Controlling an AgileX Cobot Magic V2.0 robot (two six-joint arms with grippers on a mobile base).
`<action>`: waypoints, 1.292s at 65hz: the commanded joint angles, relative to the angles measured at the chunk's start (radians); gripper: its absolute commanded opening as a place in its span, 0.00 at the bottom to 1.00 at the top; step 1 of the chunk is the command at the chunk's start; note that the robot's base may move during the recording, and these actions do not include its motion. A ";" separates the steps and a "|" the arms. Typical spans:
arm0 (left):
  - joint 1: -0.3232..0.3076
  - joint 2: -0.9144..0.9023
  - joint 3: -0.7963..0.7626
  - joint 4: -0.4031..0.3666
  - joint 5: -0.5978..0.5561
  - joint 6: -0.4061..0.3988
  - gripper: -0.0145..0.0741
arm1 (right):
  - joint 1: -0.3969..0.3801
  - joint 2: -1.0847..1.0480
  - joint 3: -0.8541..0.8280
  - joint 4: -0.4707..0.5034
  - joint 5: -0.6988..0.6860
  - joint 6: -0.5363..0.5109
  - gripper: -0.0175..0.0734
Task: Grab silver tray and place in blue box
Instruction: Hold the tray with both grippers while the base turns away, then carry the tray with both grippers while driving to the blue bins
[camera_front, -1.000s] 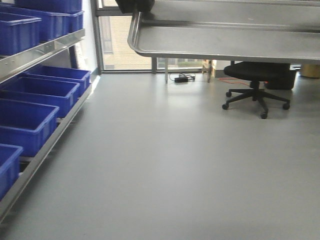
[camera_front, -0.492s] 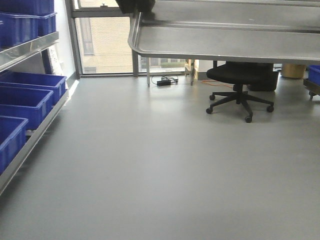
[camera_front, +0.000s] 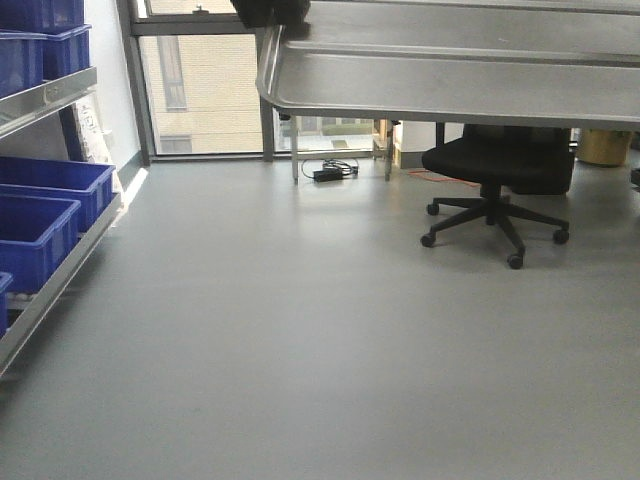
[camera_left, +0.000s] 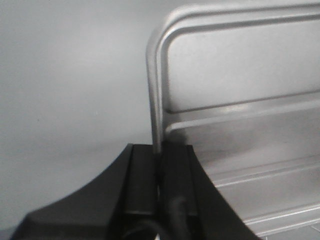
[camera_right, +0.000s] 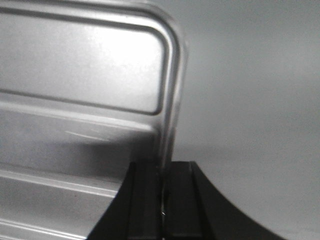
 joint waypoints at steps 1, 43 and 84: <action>-0.002 -0.050 -0.020 0.052 0.111 0.029 0.05 | -0.007 -0.022 -0.038 -0.058 -0.052 -0.017 0.25; -0.002 -0.050 -0.020 0.049 0.109 0.029 0.05 | -0.007 -0.022 -0.038 -0.058 -0.038 -0.017 0.25; -0.002 -0.050 -0.020 0.047 0.109 0.029 0.05 | -0.007 -0.022 -0.038 -0.058 -0.035 -0.017 0.25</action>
